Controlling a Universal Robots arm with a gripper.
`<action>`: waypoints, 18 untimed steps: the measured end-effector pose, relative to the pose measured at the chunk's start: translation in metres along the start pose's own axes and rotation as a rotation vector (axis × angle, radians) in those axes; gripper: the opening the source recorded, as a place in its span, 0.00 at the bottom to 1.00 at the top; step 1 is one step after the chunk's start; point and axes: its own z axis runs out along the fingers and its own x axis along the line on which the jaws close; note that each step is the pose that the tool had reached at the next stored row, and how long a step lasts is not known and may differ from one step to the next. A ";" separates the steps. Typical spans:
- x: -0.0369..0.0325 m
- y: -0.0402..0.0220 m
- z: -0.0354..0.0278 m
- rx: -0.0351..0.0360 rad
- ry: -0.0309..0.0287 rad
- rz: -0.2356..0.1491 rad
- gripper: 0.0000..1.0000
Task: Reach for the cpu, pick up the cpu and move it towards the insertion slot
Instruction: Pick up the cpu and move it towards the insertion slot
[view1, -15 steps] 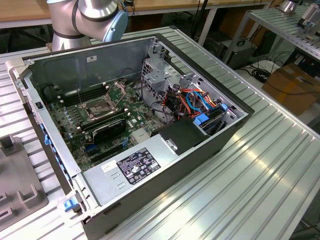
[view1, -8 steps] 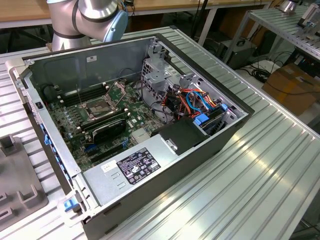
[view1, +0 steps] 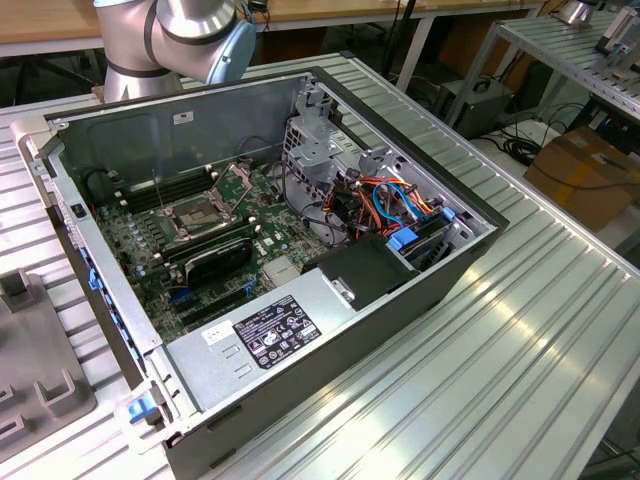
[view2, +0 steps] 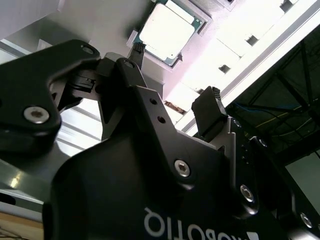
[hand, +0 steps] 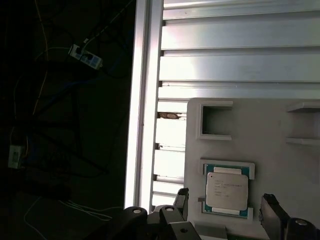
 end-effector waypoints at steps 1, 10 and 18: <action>0.0000 0.0000 0.0000 0.0000 0.0000 0.000 0.66; -0.0006 -0.0012 0.0167 0.0007 0.0000 0.000 0.66; -0.0051 -0.0027 0.0401 0.0073 -0.0004 0.021 0.66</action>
